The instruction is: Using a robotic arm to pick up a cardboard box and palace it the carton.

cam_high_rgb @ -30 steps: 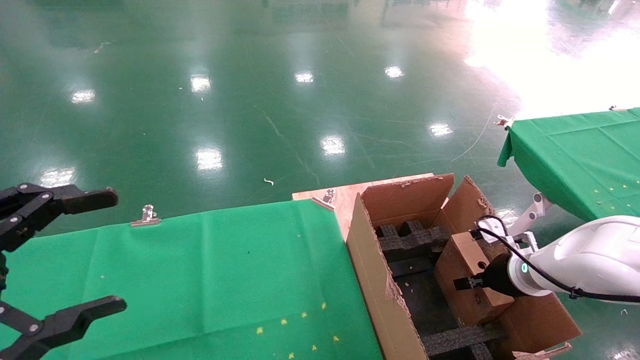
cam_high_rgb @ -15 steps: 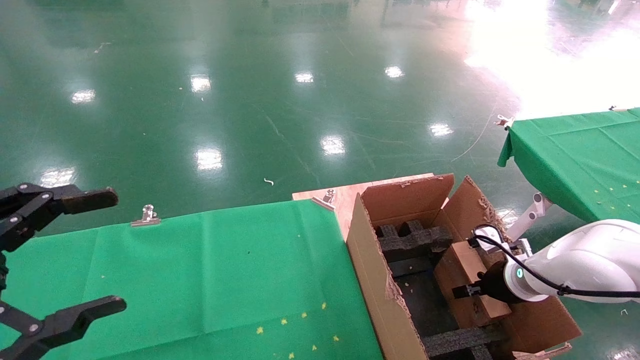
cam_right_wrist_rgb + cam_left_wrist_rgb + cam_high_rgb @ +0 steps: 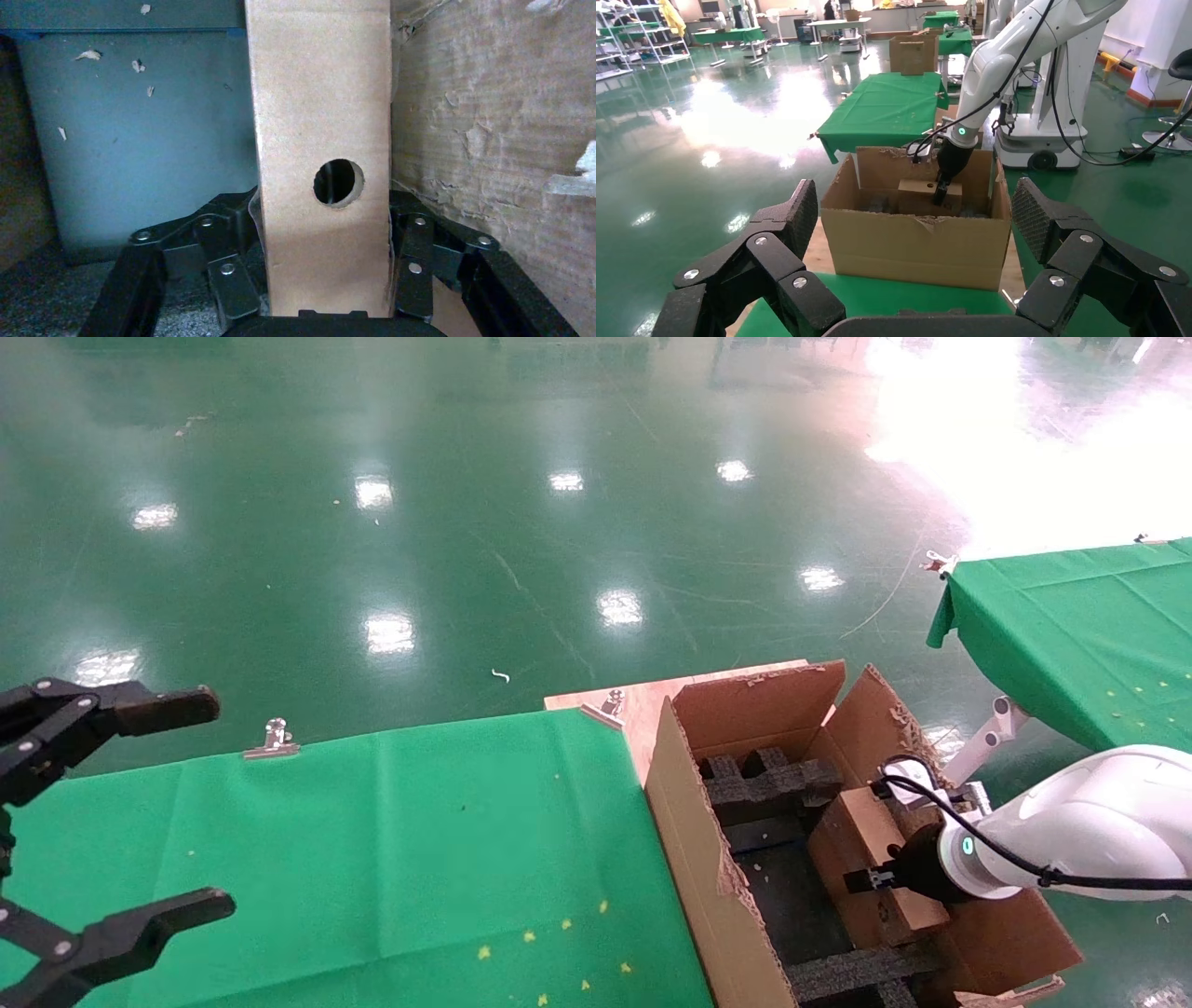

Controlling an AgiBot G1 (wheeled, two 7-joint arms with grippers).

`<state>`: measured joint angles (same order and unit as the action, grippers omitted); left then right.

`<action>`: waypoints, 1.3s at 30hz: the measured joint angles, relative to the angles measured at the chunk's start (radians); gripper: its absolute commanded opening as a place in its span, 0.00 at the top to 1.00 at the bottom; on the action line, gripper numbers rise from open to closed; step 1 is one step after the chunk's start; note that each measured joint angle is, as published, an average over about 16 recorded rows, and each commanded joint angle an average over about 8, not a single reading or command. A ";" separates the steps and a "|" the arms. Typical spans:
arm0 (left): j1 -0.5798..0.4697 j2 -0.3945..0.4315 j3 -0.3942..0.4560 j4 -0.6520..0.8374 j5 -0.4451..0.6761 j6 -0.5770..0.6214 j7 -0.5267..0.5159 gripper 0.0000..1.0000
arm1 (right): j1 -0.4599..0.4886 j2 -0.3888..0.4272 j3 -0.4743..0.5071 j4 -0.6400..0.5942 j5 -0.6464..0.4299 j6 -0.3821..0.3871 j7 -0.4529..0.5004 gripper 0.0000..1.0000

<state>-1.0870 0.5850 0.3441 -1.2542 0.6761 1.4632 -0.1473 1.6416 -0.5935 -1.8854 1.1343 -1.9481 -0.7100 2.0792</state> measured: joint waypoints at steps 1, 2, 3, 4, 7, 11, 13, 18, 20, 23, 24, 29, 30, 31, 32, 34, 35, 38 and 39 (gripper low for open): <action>0.000 0.000 0.000 0.000 0.000 0.000 0.000 0.00 | 0.002 0.001 0.001 0.001 -0.001 -0.001 0.001 0.00; 0.000 0.000 0.000 0.000 0.000 0.000 0.000 0.00 | 0.004 0.002 0.001 0.002 -0.002 -0.001 0.001 0.00; 0.000 0.000 0.000 0.000 0.000 0.000 0.000 0.00 | 0.006 0.002 0.002 0.003 -0.003 -0.002 0.001 0.00; 0.000 0.000 0.000 0.000 0.000 0.000 0.000 0.00 | 0.009 0.003 0.002 0.004 -0.004 -0.003 0.001 0.00; 0.000 0.000 0.000 0.000 0.000 0.000 0.000 0.00 | 0.018 0.008 0.005 0.010 -0.009 -0.007 0.003 0.00; 0.000 0.000 0.000 0.000 0.000 0.000 0.000 0.00 | 0.033 0.017 0.008 0.023 -0.018 -0.012 0.007 0.00; 0.000 0.000 0.000 0.000 0.000 0.000 0.000 0.00 | 0.043 0.022 0.012 0.032 -0.023 -0.014 0.009 0.00; 0.000 0.000 0.000 0.000 0.000 0.000 0.000 0.00 | 0.082 0.038 0.027 0.064 -0.040 -0.015 0.012 0.00; 0.000 0.000 0.000 0.000 0.000 0.000 0.000 0.00 | 0.103 0.044 0.037 0.080 -0.044 -0.012 0.013 0.00; 0.000 0.000 0.000 0.000 0.000 0.000 0.000 0.00 | 0.140 0.052 0.058 0.108 -0.043 -0.005 0.009 0.00; 0.000 0.000 0.000 0.000 0.000 0.000 0.000 0.00 | 0.154 0.053 0.066 0.118 -0.040 -0.001 0.006 0.00; 0.000 0.000 0.000 0.000 0.000 0.000 0.000 0.00 | 0.227 0.055 0.111 0.165 0.008 0.021 -0.034 0.00; 0.000 0.000 0.000 0.000 0.000 0.000 0.000 0.00 | 0.242 0.053 0.121 0.173 0.025 0.025 -0.047 0.00; 0.000 0.000 0.000 0.000 0.000 0.000 0.000 0.00 | 0.256 0.052 0.131 0.181 0.045 0.029 -0.061 0.00; 0.000 0.000 0.000 0.000 0.000 0.000 0.000 0.00 | 0.269 0.051 0.142 0.188 0.070 0.032 -0.077 0.00; 0.000 0.000 0.000 0.000 0.000 0.000 0.000 0.00 | 0.294 0.047 0.161 0.199 0.115 0.038 -0.107 0.00; 0.000 0.000 0.000 0.000 0.000 0.000 0.000 0.00 | 0.305 0.045 0.172 0.204 0.142 0.040 -0.127 0.00; 0.000 0.000 0.000 0.000 0.000 0.000 0.000 0.00 | 0.334 0.040 0.199 0.214 0.223 0.044 -0.180 0.00; 0.000 0.000 0.000 0.000 0.000 0.000 0.000 0.00 | 0.342 0.038 0.207 0.215 0.248 0.044 -0.195 0.00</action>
<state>-1.0870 0.5848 0.3443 -1.2540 0.6759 1.4631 -0.1472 1.9835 -0.5556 -1.6786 1.3496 -1.7005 -0.6661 1.8838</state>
